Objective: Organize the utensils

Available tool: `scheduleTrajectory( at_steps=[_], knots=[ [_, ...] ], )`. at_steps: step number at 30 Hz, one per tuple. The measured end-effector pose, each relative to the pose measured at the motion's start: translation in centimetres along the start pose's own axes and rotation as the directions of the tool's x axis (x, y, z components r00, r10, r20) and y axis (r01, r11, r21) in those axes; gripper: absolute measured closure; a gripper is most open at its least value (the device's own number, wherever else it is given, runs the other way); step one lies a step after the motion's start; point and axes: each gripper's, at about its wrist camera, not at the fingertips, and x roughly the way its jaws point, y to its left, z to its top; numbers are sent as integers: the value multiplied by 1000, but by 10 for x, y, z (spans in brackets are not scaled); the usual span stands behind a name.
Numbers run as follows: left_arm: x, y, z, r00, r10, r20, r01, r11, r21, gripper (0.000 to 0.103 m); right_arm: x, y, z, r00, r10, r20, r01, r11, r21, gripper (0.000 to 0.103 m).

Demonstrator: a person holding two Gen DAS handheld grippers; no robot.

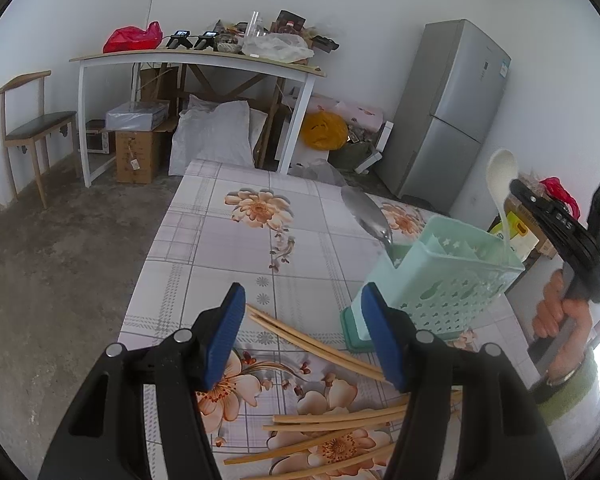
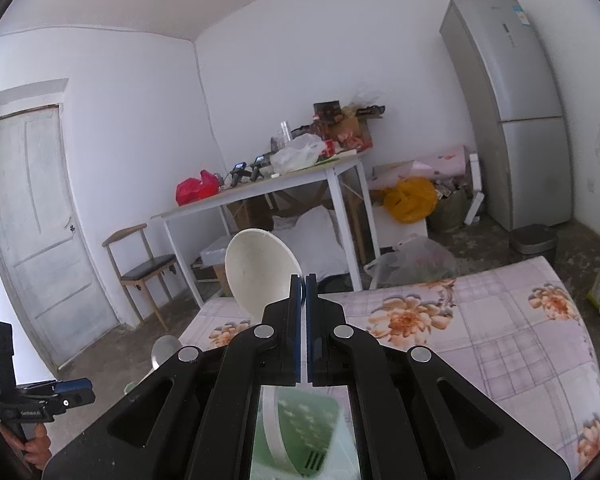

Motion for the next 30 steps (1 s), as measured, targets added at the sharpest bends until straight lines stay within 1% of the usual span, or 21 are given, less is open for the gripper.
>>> scheduleTrajectory(
  at_steps=[5, 9, 11, 12, 13, 14, 16, 17, 19, 20, 22, 23, 24, 28, 30],
  knots=[
    [-2, 0, 1, 1000, -1, 5, 1, 1000, 2, 45, -23, 5, -7, 999, -26, 22, 27, 999, -30, 102],
    [-3, -1, 1, 1000, -1, 6, 1, 1000, 6, 45, -38, 10, -20, 999, -48, 10, 48, 997, -66, 99],
    [-4, -3, 0, 1000, -3, 3, 3, 1000, 6, 45, -43, 11, -24, 999, -53, -1, 53, 996, -71, 99],
    [-3, -4, 0, 1000, -5, 1, 5, 1000, 6, 45, -44, 10, -27, 998, -54, -13, 53, 996, -69, 97],
    [-4, -5, -1, 1000, -7, -1, 7, 1000, 7, 45, -46, 9, -31, 998, -52, -29, 50, 996, -67, 91],
    [-4, -7, -2, 1000, -9, -3, 9, 1000, 9, 45, -47, 8, -35, 997, -56, -44, 53, 996, -65, 88],
    [-3, -10, -3, 1000, -16, -9, 16, 1000, 15, 45, -52, 8, -39, 996, -68, -57, 64, 996, -65, 74],
    [-3, -11, -4, 1000, -18, -11, 18, 1000, 18, 45, -56, 7, -41, 996, -72, -60, 68, 996, -60, 71],
    [-3, -15, -6, 999, -25, -19, 26, 999, 24, 45, -66, 5, -43, 996, -73, -57, 71, 997, -38, 61],
    [-3, -17, -7, 999, -30, -25, 30, 999, 26, 45, -69, 4, -44, 996, -72, -58, 71, 997, -27, 58],
    [-2, -19, -11, 998, -40, -41, 41, 999, 30, 44, -78, 4, -48, 995, -72, -72, 71, 997, -9, 50],
    [-1, -21, -14, 998, -44, -51, 46, 998, 34, 43, -80, 5, -50, 994, -73, -84, 72, 997, -7, 48],
    [0, -22, -17, 997, -48, -61, 50, 998, 35, 41, -82, 7, -52, 993, -73, -96, 72, 997, -9, 43],
    [7, -30, -33, 991, -68, -118, 74, 996, 45, 37, -90, 16, -70, 981, -66, -185, 64, 998, -21, 27],
    [9, -34, -42, 987, -73, -145, 82, 995, 53, 35, -90, 22, -83, 967, -68, -247, 64, 998, -26, 22]
  ],
)
